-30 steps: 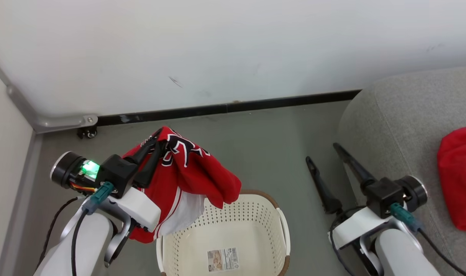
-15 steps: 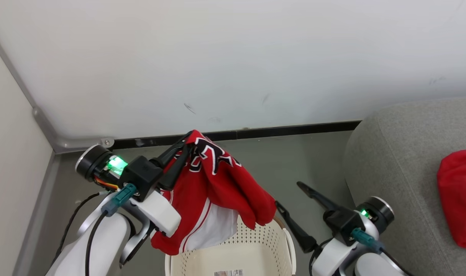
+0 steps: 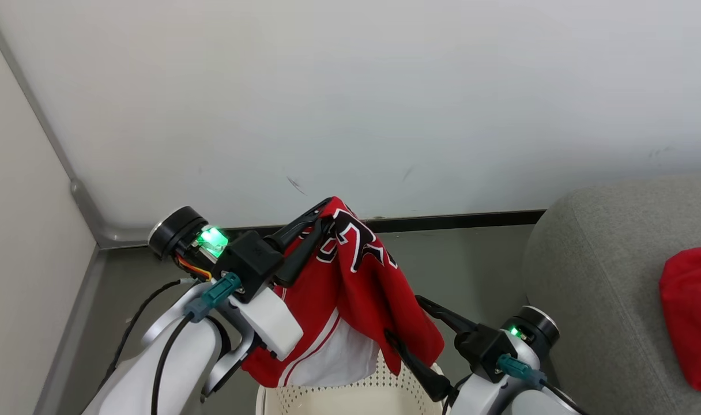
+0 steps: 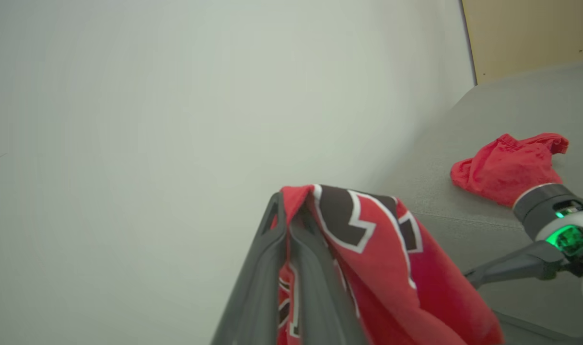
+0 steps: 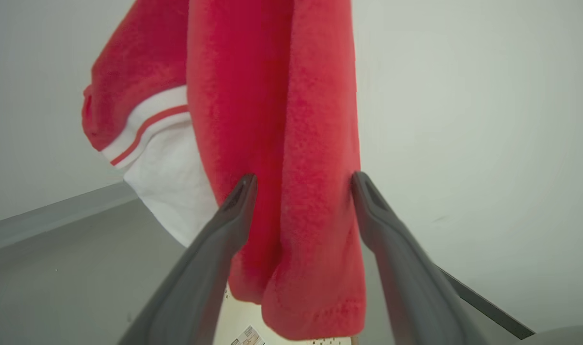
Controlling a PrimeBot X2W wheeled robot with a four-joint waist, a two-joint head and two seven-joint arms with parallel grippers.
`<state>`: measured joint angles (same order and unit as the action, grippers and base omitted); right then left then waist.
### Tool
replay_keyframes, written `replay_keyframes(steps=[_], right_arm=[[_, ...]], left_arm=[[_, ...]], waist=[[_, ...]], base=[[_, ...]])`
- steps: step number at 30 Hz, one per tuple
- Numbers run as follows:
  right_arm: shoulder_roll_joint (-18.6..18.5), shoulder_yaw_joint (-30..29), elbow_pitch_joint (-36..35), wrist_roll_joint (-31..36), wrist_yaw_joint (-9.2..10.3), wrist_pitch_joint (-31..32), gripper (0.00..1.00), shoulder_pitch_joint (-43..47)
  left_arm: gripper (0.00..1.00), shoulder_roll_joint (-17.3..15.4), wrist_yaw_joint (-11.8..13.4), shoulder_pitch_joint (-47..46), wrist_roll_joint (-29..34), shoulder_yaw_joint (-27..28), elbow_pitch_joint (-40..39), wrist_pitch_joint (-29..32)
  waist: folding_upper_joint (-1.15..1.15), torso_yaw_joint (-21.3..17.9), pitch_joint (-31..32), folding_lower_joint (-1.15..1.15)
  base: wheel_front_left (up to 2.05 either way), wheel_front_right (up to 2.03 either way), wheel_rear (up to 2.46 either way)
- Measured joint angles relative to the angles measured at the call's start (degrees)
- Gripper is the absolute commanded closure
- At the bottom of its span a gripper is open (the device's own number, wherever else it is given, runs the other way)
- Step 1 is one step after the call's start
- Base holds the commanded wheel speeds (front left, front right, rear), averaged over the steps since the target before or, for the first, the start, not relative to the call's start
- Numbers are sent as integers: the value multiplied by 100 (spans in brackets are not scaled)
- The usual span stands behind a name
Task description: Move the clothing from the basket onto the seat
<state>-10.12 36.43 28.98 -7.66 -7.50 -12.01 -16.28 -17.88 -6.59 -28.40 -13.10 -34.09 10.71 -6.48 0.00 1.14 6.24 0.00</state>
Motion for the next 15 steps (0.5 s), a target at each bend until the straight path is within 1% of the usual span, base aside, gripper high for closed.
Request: replay_keyframes(steps=[6,12,13,14,15], right_arm=[[-3,203,140,-48,1,0,0,-240],[75,309,269,-151,1,-2,0,-416],[92,333,300,-159,1,-3,7,-435],[104,365,323,-167,1,-8,51,-451],[114,392,339,-190,1,-9,67,-472]], left_arm=[[100,27,-32,-21,-96,-196,-245,148],[100,36,-48,-26,-168,-301,-393,252],[100,37,-48,-27,-203,-316,-413,253],[100,43,-48,-27,-255,-326,-433,272],[100,49,-48,-27,-300,-328,-446,296]], waist=[[0,82,68,0],[0,159,94,0],[0,174,96,0],[0,188,97,0],[0,202,97,0]], base=[[0,0,0],[0,0,0],[0,0,0],[0,0,0],[0,0,0]])
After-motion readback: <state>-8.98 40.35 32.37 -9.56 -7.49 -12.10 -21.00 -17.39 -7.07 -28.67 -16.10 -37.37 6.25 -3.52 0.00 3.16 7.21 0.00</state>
